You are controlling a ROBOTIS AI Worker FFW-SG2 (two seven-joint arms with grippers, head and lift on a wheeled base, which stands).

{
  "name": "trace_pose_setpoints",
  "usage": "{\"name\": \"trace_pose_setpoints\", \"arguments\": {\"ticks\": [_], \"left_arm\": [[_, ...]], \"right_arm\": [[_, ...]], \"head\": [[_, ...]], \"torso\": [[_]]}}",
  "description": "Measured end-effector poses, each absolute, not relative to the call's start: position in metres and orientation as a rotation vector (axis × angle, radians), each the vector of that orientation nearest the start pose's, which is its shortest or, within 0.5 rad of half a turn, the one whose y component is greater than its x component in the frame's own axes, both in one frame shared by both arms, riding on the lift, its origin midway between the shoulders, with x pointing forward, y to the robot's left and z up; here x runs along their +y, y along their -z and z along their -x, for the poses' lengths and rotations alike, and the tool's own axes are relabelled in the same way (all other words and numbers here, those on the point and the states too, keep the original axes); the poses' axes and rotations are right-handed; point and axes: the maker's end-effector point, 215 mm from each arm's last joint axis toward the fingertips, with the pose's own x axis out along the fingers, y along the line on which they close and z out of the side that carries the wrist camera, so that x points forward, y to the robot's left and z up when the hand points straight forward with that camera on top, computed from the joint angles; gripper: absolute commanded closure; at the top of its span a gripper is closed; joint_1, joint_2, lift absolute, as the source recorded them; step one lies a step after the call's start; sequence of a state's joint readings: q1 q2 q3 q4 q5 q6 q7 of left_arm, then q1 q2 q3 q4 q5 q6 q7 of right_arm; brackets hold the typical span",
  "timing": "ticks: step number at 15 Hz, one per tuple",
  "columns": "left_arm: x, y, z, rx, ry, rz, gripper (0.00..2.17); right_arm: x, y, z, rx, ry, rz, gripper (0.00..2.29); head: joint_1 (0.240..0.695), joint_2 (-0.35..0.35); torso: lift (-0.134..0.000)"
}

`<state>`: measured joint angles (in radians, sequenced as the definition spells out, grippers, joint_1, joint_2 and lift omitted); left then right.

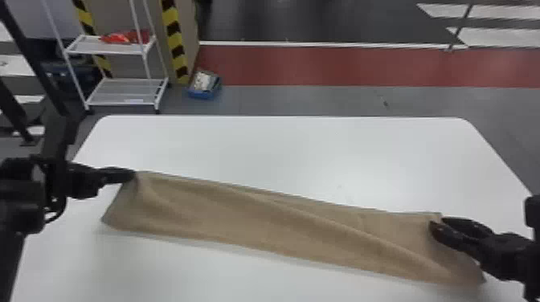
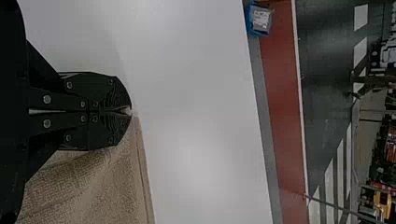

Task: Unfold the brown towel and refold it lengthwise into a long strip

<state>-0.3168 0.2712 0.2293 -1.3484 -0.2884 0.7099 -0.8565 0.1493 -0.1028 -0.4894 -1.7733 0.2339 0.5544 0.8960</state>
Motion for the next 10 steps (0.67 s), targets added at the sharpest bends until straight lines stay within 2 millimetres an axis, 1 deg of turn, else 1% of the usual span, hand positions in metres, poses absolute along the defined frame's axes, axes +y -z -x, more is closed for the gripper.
{"name": "trace_pose_setpoints", "arguments": {"ticks": [6,7,8,9,10], "left_arm": [[0.3778,0.4400,-0.5871,0.696,0.355,-0.067,2.15],[0.3778,0.4400,-0.5871,0.695,0.355,-0.067,2.15],[0.3779,0.4400,-0.5872,0.695,0.354,-0.067,2.15],[0.3779,0.4399,-0.5872,0.695,0.354,-0.067,2.15],[0.3780,0.4399,-0.5872,0.695,0.354,-0.067,2.15]], "right_arm": [[-0.3905,0.4554,-0.4556,0.571,-0.291,0.017,0.97],[-0.3912,0.4557,-0.4551,0.574,-0.290,0.015,1.02],[-0.3917,0.4556,-0.4548,0.574,-0.289,0.015,1.27],[-0.3925,0.4544,-0.4547,0.572,-0.287,0.012,1.42],[-0.3950,0.4518,-0.4538,0.568,-0.281,0.004,1.42]], "head": [[0.695,-0.013],[0.695,-0.014],[0.695,-0.015],[0.695,-0.015],[0.695,-0.017]], "torso": [[-0.123],[-0.123],[-0.123],[-0.123],[-0.123]]}}
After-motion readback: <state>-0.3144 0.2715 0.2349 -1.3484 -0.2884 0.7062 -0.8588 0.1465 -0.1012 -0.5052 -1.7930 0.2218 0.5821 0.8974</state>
